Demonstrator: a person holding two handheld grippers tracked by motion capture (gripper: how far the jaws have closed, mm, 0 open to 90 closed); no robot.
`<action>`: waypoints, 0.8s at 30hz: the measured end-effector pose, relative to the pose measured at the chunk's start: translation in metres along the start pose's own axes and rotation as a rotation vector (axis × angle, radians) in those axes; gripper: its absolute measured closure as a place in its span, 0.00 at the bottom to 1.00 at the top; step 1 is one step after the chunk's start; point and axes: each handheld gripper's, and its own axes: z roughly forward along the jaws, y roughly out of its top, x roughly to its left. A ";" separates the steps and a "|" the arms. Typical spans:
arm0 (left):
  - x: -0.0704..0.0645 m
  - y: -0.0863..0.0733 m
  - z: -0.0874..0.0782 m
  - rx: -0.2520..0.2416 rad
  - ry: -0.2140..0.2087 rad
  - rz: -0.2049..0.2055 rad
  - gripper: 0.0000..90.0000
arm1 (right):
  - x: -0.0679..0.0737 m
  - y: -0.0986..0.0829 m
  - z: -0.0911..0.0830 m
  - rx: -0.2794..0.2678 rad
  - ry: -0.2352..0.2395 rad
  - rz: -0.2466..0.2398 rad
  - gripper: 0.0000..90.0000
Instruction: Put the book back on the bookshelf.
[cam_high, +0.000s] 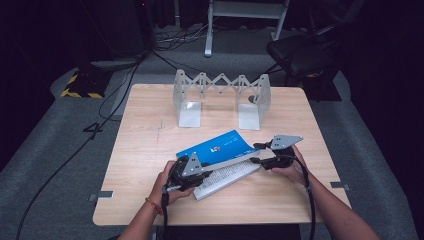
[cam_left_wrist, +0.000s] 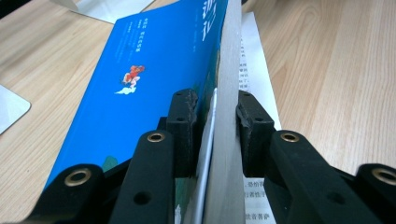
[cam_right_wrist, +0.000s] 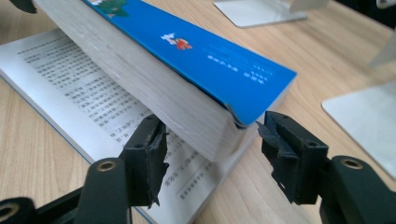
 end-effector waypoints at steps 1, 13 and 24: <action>0.001 -0.001 -0.001 0.002 0.000 -0.003 0.79 | 0.002 0.001 0.000 -0.009 0.001 -0.009 0.46; -0.003 -0.002 -0.006 0.074 0.031 -0.055 0.54 | 0.019 0.016 0.002 -0.019 -0.045 -0.097 0.57; -0.029 0.024 0.015 0.166 0.152 -0.089 0.41 | 0.024 0.022 0.002 -0.010 -0.086 -0.109 0.56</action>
